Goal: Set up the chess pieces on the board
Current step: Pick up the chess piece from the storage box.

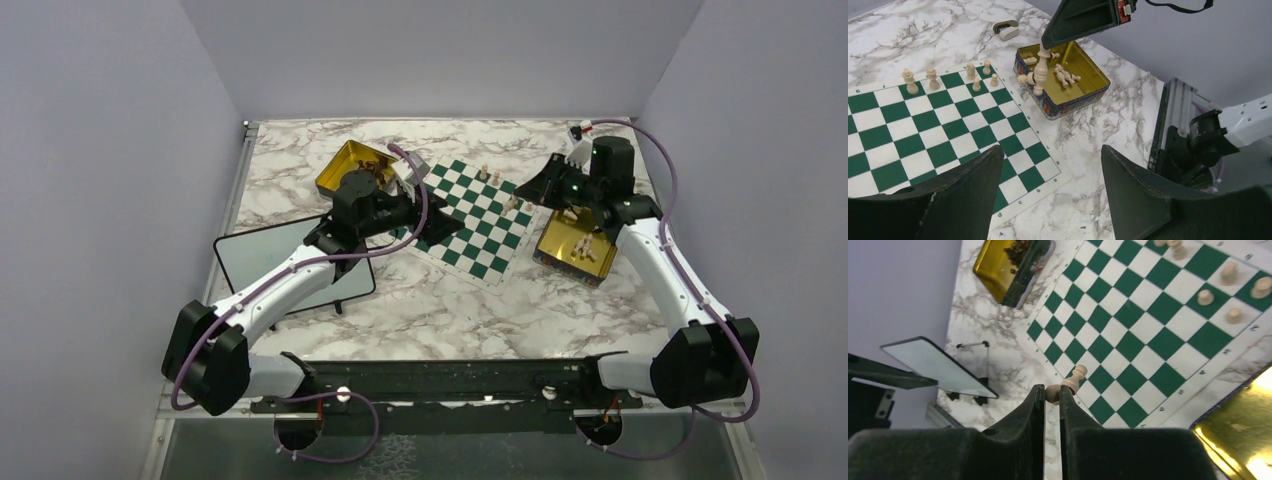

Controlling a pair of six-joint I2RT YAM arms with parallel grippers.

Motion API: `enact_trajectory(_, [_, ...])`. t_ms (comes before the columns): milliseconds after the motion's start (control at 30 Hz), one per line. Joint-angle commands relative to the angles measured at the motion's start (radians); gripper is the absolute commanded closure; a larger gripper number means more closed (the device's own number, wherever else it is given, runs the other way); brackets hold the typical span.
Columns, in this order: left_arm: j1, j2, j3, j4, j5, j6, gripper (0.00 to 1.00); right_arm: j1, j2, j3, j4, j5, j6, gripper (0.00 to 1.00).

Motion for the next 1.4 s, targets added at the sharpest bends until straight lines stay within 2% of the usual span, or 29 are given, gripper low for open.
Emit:
enact_trajectory(0, [-0.006, 0.063, 0.059, 0.064, 0.072, 0.128, 0.32, 0.006, -0.05, -0.083, 0.194, -0.183, 0.137, 0.99])
enact_trajectory(133, [-0.01, 0.13, 0.111, 0.07, 0.098, 0.105, 0.37, 0.009, -0.066, -0.126, 0.238, -0.202, 0.176, 0.99])
enact_trajectory(233, [-0.024, 0.16, 0.113, 0.093, 0.102, 0.098, 0.38, 0.01, -0.085, -0.155, 0.268, -0.192, 0.217, 0.99])
enact_trajectory(367, [-0.048, 0.197, 0.113, 0.102, 0.114, 0.104, 0.46, 0.009, -0.12, -0.207, 0.352, -0.179, 0.317, 0.99])
enact_trajectory(533, [-0.069, 0.227, 0.104, 0.133, 0.083, 0.106, 0.49, 0.009, -0.151, -0.242, 0.442, -0.172, 0.419, 0.99])
enact_trajectory(700, [-0.095, 0.271, 0.1, 0.256, 0.043, -0.033, 0.56, 0.009, -0.184, -0.278, 0.515, -0.165, 0.501, 0.99])
enact_trajectory(800, [-0.108, 0.28, 0.073, 0.366, 0.04, -0.115, 0.56, 0.009, -0.209, -0.3, 0.542, -0.144, 0.534, 0.99])
enact_trajectory(933, [-0.111, 0.278, 0.029, 0.493, 0.028, -0.218, 0.48, 0.009, -0.242, -0.311, 0.545, -0.122, 0.566, 0.99])
enact_trajectory(1133, [-0.111, 0.264, -0.047, 0.713, 0.02, -0.472, 0.45, 0.01, -0.302, -0.34, 0.585, -0.07, 0.631, 0.99])
enact_trajectory(1267, [-0.11, 0.238, -0.109, 0.844, 0.003, -0.528, 0.43, 0.009, -0.323, -0.343, 0.593, -0.054, 0.661, 0.99])
enact_trajectory(1367, [-0.111, 0.229, -0.117, 0.852, -0.014, -0.545, 0.42, 0.009, -0.333, -0.348, 0.604, -0.056, 0.689, 0.99])
